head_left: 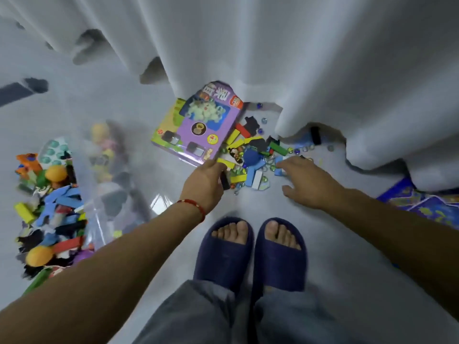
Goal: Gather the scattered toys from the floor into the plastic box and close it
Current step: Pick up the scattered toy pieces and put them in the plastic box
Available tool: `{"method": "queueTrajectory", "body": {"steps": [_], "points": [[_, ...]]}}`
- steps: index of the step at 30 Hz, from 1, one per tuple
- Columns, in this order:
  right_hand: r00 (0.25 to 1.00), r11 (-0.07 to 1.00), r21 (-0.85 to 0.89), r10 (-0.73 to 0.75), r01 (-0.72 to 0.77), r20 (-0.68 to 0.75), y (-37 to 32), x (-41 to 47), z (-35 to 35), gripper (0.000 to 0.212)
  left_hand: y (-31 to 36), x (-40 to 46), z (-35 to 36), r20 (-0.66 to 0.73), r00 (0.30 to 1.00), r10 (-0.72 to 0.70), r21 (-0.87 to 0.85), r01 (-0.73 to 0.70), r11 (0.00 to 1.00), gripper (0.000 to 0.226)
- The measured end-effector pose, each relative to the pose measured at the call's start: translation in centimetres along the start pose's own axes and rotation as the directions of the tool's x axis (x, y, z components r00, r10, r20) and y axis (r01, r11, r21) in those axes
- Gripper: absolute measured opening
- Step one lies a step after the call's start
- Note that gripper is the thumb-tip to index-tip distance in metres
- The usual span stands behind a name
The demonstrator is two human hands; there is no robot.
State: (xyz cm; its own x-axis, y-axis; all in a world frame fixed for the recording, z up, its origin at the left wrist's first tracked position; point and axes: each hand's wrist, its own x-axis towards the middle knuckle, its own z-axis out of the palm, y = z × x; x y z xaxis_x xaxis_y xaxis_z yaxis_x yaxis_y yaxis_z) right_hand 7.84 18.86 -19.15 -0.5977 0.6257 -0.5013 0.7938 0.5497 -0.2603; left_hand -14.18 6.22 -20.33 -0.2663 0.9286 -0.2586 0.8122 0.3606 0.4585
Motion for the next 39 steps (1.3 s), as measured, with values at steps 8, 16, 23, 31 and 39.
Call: {"method": "queueTrajectory", "body": {"steps": [8,16,23,31,39], "points": [[0.943,0.945,-0.141,-0.312,0.295,-0.116,-1.4,9.6,0.4,0.075,-1.4,5.5,3.7,-0.011,0.992,0.128,0.162,-0.124,0.979,0.049],[0.929,0.934,-0.079,-0.354,0.347,-0.109,-1.0,11.8,0.8,0.059,-1.5,6.5,3.5,-0.01,0.994,0.104,0.307,-0.096,0.947,0.037],[0.943,0.947,0.052,-0.308,0.316,-0.127,-0.7,12.1,0.2,0.06,-1.9,6.4,3.5,0.007,0.996,0.084,0.343,-0.082,0.936,0.04],[0.961,0.943,0.234,-0.194,0.238,-0.195,-0.1,11.6,0.0,0.058,-2.6,6.2,4.5,0.05,0.993,0.104,0.431,-0.115,0.895,0.033],[0.962,0.967,0.134,-0.19,0.219,-0.198,-0.5,12.1,0.4,0.055,-0.9,4.7,3.9,-0.125,0.992,0.011,0.284,0.025,0.958,0.027]]}}
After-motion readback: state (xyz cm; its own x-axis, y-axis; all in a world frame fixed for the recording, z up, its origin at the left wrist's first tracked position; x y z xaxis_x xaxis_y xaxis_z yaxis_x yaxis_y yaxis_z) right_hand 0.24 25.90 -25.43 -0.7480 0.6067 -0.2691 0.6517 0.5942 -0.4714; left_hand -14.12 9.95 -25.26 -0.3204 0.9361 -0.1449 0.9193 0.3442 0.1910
